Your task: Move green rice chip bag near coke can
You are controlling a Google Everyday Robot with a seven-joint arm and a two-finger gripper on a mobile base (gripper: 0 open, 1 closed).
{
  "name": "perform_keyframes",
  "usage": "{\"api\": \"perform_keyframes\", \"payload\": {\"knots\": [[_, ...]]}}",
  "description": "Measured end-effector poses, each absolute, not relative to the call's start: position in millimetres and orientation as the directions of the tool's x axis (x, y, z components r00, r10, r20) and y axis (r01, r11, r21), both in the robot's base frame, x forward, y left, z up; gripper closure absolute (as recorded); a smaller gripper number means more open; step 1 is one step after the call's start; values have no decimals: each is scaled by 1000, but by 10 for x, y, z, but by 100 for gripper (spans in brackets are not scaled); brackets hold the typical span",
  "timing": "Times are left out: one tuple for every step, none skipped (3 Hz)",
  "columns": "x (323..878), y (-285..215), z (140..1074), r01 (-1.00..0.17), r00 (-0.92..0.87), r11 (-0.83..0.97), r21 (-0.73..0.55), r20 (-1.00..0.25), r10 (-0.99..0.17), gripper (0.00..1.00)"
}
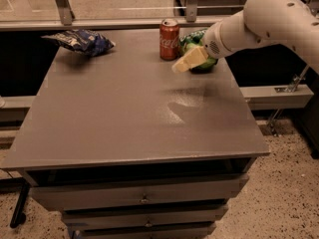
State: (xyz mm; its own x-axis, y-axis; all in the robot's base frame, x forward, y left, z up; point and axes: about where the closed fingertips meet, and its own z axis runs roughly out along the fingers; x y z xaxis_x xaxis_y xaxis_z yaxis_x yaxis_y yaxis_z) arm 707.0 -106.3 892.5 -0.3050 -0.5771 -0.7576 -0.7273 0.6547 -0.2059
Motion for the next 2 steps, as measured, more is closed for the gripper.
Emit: {"api": "perform_keyframes", "payload": {"knots": [[6808, -1164, 9049, -741, -278, 639, -207, -771, -572, 0], [6412, -1309, 9050, -768, -245, 615, -177, -807, -538, 0]]}}
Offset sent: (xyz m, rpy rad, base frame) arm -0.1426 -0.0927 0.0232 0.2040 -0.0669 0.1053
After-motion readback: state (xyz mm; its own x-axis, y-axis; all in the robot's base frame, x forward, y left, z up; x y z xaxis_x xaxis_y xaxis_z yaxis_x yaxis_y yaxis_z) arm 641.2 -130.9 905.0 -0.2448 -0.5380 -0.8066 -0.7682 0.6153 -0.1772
